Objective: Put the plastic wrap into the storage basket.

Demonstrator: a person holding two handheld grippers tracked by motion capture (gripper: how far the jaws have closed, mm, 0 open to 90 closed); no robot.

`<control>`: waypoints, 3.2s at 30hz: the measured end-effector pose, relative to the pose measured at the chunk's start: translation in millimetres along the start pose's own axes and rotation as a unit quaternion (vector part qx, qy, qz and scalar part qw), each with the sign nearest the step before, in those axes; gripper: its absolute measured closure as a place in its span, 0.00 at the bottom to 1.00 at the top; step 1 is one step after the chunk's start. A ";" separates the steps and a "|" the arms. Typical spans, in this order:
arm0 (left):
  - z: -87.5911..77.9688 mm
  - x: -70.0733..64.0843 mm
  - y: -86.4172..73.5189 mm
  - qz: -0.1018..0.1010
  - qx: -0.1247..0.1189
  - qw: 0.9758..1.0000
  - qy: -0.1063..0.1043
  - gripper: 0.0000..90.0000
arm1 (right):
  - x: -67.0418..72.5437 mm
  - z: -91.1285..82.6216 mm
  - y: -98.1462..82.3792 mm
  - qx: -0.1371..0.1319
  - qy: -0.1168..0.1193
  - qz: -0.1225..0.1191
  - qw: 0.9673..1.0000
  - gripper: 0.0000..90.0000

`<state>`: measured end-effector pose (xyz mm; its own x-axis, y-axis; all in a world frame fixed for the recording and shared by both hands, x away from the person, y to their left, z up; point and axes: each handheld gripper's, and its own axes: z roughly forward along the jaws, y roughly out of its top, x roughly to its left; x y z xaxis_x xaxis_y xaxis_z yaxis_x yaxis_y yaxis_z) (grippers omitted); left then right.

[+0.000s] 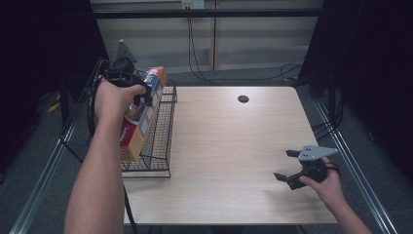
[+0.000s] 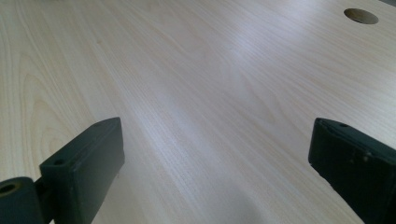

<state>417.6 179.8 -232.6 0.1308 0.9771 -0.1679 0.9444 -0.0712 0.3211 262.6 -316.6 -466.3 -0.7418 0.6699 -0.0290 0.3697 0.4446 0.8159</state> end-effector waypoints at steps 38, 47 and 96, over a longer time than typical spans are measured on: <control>-8.6 46.6 -4.2 -0.043 -0.014 0.999 0.025 0.49 | 2.4 3.1 0.3 0.001 0.008 -0.012 1.000 0.04; -8.1 56.8 -5.6 -0.048 -0.015 0.998 0.027 0.49 | 2.0 3.0 0.3 0.000 0.008 -0.011 1.000 0.04; 14.7 90.9 -17.8 -0.093 -0.005 0.994 0.051 0.48 | 3.0 6.7 -0.9 0.007 0.013 -0.013 1.000 0.04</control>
<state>417.1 266.9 -267.3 -0.0766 0.9885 -0.1303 0.9461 0.1133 0.3034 263.8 -311.0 -470.9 -0.7653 0.6428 -0.0347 0.3578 0.4696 0.8071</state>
